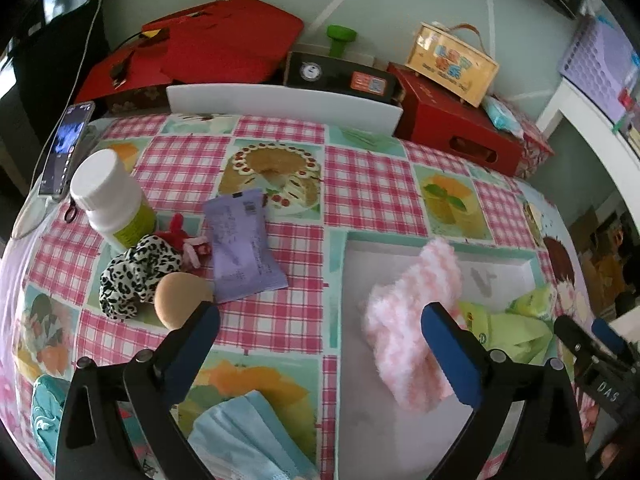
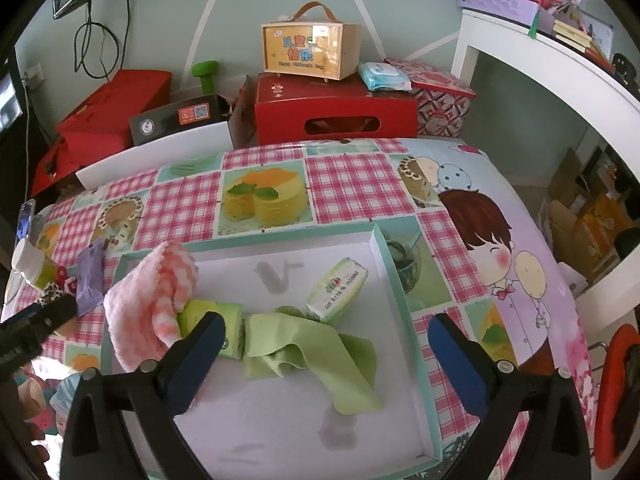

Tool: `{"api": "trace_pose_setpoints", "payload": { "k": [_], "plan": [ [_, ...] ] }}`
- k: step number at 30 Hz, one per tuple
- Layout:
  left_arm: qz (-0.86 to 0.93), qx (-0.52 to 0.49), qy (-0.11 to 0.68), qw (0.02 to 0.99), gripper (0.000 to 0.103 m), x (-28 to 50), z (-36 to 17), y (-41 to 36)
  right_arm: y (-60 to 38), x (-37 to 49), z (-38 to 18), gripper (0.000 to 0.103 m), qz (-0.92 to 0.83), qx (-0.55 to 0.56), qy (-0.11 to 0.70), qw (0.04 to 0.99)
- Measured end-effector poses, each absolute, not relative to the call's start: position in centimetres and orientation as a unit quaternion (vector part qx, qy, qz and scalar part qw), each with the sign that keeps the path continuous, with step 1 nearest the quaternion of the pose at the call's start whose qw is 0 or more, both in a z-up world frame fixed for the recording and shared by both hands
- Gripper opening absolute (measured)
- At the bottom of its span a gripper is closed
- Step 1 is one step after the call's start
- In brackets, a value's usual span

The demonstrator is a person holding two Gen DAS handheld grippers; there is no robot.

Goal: Organize soft objects
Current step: 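Open both tools and move them back toward the leopard scrunchie and sponge, then grasp the leopard scrunchie with left tool while right tool grasps beige sponge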

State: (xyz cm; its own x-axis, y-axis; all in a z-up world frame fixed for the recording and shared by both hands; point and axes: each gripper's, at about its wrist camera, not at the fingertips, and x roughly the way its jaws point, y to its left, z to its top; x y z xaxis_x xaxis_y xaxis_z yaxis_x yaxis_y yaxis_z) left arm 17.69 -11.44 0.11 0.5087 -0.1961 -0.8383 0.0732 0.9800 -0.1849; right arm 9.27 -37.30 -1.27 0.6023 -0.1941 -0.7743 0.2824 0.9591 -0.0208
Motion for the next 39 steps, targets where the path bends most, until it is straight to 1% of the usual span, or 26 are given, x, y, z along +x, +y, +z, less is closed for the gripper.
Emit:
{"api": "trace_pose_setpoints", "payload": {
  "k": [5,12,17,21,25,32,36,39],
  "plan": [
    [-0.056,-0.092,0.481,0.87,0.101,18.1,0.7,-8.4,-37.2,9.3,-1.2,0.103,-0.134,0.059,0.42,0.896],
    [0.0,-0.138,0.462,0.876,0.101,18.1,1.7,-2.2,-35.7,9.8,-1.0,0.103,-0.115,0.068,0.413,0.901],
    [0.043,-0.163,0.45,0.877,0.101,18.0,1.7,1.5,-32.5,10.9,-1.0,0.103,-0.067,0.077,0.414,0.905],
    [0.055,-0.188,0.45,0.871,0.101,18.0,1.4,3.8,-29.1,11.6,-1.2,0.103,-0.037,0.053,0.414,0.908],
    [0.059,-0.198,0.456,0.866,0.101,18.1,0.9,5.0,-25.7,12.2,-1.4,0.103,0.001,0.031,0.411,0.911],
    [0.043,-0.205,0.499,0.841,0.101,19.3,-1.1,5.3,-20.4,13.8,-2.4,0.103,0.062,0.011,0.418,0.906],
    [0.059,-0.178,0.516,0.836,0.1,19.9,-1.7,4.8,-18.0,14.7,-2.9,0.103,0.094,0.005,0.422,0.902],
    [0.053,-0.181,0.519,0.834,0.1,20.3,-1.9,4.7,-16.0,15.5,-3.7,0.103,0.125,0.003,0.429,0.895]
  ]
}}
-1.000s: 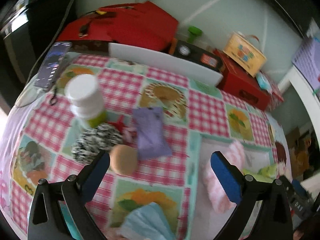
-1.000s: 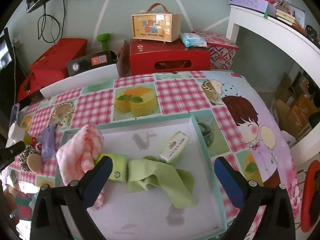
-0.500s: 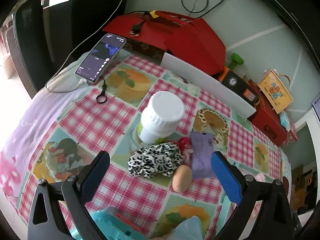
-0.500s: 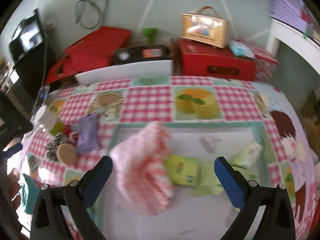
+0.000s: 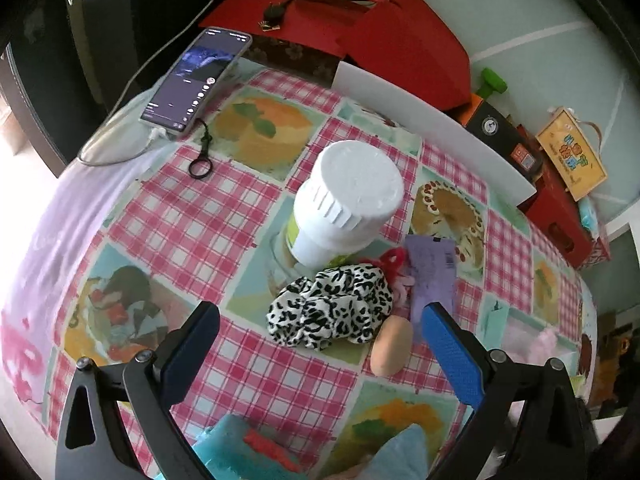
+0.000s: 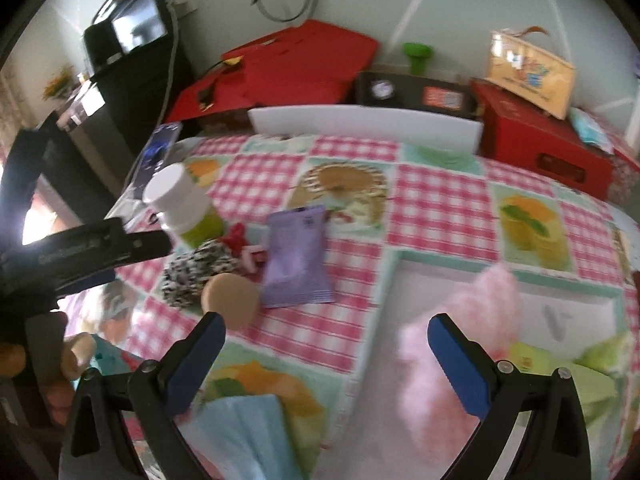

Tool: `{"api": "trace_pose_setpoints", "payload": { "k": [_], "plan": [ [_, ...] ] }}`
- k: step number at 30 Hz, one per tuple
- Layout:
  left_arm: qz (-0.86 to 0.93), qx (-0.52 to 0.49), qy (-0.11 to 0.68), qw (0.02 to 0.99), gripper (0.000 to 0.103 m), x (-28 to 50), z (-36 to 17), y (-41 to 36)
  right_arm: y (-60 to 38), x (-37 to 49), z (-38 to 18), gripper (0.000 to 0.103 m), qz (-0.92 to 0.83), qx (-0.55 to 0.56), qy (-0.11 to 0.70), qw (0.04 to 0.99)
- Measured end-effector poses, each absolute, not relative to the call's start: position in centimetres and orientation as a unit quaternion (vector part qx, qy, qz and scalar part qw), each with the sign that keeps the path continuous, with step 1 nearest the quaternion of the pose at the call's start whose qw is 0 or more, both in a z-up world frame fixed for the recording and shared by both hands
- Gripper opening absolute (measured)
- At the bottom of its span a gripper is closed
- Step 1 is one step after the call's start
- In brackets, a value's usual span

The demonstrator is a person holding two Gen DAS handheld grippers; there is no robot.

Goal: Organize soft objects
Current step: 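Grasp the leopard scrunchie with left tool while right tool grasps beige sponge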

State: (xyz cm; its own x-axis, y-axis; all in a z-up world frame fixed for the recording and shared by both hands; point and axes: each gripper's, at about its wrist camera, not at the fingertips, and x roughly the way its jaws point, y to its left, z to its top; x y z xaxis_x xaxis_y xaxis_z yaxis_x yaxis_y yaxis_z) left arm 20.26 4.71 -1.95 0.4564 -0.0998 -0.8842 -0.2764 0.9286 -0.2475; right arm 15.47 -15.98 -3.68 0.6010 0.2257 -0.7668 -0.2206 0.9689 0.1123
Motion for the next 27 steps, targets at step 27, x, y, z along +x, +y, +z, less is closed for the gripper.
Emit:
{"api": "trace_pose_setpoints", "payload": {
  "k": [27],
  "plan": [
    [0.054,-0.172,0.556,0.811,0.089,22.4,-5.3,3.7,-10.1,20.0,-9.4,0.077,0.213,0.026,0.481,0.85]
  ]
}}
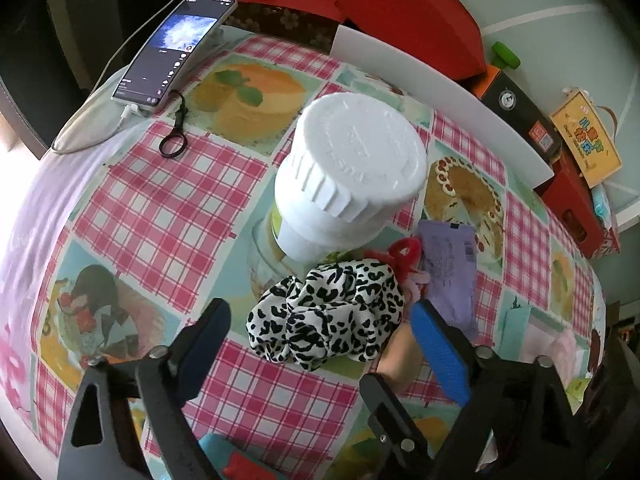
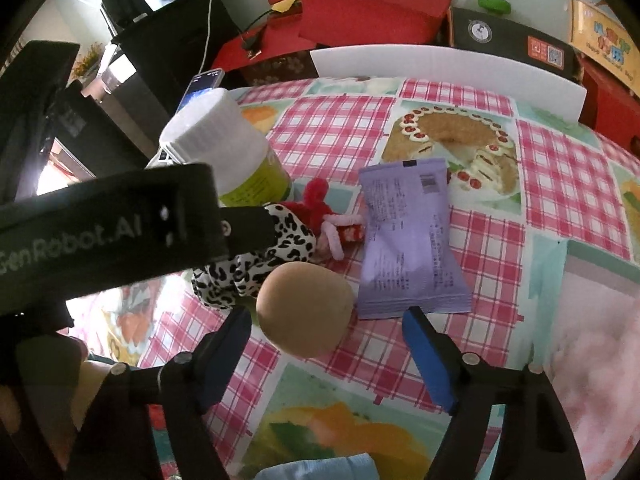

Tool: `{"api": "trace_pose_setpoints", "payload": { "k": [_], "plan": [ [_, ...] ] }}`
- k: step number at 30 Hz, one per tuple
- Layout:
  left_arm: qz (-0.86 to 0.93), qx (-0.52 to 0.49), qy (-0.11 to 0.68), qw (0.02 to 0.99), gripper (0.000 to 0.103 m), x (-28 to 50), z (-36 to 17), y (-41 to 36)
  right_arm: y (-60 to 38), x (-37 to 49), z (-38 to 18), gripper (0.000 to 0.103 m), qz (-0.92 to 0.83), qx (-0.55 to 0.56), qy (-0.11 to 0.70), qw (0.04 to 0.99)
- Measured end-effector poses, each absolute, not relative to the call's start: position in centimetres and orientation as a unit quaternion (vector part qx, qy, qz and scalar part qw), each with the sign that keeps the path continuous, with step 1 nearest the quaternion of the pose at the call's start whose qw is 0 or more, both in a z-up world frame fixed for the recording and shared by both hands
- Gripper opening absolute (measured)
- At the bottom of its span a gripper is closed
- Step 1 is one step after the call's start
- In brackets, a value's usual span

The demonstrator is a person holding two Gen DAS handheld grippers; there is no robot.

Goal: Organize soft objects
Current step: 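Grasp the leopard scrunchie with left tool while right tool grasps beige sponge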

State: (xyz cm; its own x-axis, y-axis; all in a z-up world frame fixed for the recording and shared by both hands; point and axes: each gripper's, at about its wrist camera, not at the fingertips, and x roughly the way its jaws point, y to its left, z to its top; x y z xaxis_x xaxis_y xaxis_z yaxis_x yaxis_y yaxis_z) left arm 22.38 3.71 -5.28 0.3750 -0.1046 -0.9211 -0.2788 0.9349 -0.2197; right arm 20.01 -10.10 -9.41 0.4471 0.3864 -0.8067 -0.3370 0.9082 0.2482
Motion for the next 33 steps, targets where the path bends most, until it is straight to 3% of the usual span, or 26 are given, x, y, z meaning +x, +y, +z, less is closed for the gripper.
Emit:
{"api": "trace_pose_setpoints", "payload": {
  "k": [4,8,19,33],
  "plan": [
    [0.048,-0.167,0.56,0.81,0.086,22.6,-5.7,3.0,-10.0,19.9,-9.5,0.064,0.217,0.026,0.481,0.849],
    [0.042,-0.162,0.567,0.807,0.063,22.9,-6.1,2.6,-10.1,19.9,-9.5,0.052,0.22,0.028,0.482,0.848],
    [0.04,-0.117,0.584,0.802,0.062,23.7,-7.3,0.4,-11.3,19.4,-9.3,0.052,0.21,0.034,0.484,0.849],
    [0.031,-0.081,0.585,0.806,0.036,23.9,-8.0,-1.6,-11.8,19.2,-8.9,0.053,0.196,0.038,0.487,0.85]
  ]
}}
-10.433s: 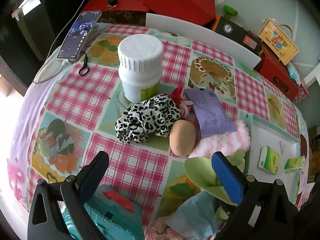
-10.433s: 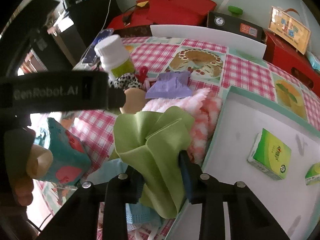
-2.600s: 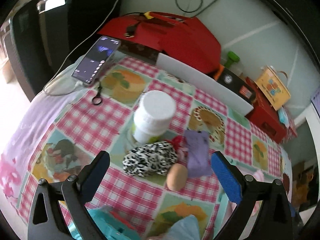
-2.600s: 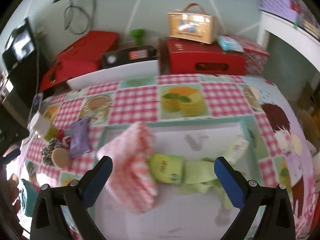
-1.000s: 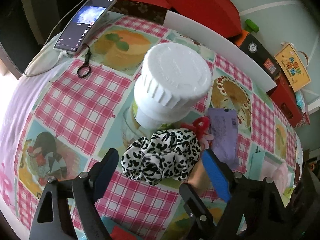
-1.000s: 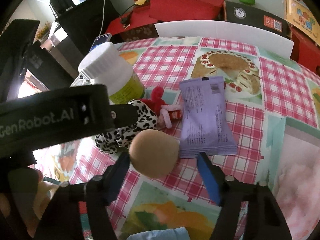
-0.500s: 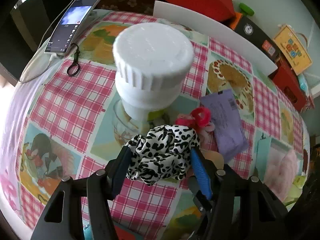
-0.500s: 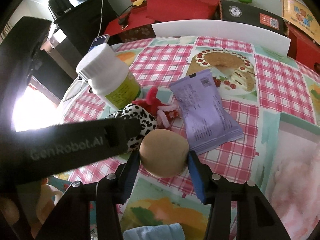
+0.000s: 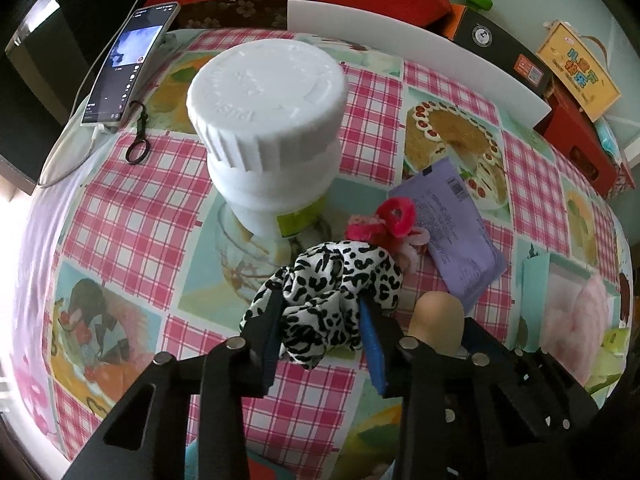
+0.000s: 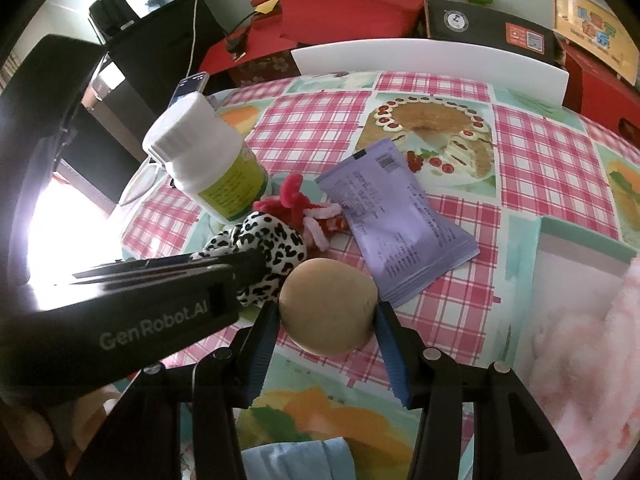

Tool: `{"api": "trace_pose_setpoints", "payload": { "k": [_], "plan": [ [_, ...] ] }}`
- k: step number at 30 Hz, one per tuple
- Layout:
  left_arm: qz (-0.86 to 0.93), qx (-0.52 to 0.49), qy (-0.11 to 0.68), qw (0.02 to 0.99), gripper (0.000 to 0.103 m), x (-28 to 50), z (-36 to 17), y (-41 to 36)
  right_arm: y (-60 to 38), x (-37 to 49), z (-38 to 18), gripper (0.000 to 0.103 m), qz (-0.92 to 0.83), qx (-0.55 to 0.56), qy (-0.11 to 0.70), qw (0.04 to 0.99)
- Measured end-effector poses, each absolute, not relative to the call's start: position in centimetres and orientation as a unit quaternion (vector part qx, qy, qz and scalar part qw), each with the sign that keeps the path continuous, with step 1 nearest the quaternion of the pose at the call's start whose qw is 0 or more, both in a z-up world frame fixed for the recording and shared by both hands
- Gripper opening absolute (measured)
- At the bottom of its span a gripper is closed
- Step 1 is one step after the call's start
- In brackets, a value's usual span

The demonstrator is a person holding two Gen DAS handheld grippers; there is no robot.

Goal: Organize soft objects
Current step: 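Grasp the leopard scrunchie with left tool while right tool grasps beige sponge, then carry the scrunchie with left tool while right tool carries sponge over the tray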

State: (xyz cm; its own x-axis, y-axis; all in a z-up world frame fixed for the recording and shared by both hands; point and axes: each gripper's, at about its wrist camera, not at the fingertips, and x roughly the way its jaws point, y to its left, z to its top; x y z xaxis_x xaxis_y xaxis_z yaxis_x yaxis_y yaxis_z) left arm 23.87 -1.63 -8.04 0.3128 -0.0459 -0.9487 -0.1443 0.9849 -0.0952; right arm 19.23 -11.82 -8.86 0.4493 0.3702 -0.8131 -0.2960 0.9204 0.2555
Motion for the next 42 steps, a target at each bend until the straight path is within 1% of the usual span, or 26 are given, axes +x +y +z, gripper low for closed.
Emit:
{"api": "trace_pose_setpoints", "payload": {
  "k": [5,8,29,42],
  "plan": [
    [0.025,-0.083,0.583,0.808,0.032,23.6,-7.8,-1.9,-12.1,19.1,-8.7,0.052,0.194,0.04,0.485,0.852],
    [0.022,-0.082,0.582,0.809,0.031,23.4,-7.6,-1.5,-12.1,18.9,-8.5,0.051,0.192,0.036,0.484,0.853],
    [0.009,-0.087,0.55,0.831,0.031,20.1,-4.0,-0.4,-14.1,16.9,-5.1,0.051,0.177,0.043,0.454,0.872],
    [0.001,-0.08,0.498,0.864,0.031,17.8,-0.2,-0.2,-16.5,14.8,-3.0,0.051,0.152,0.039,0.433,0.888]
  ]
}}
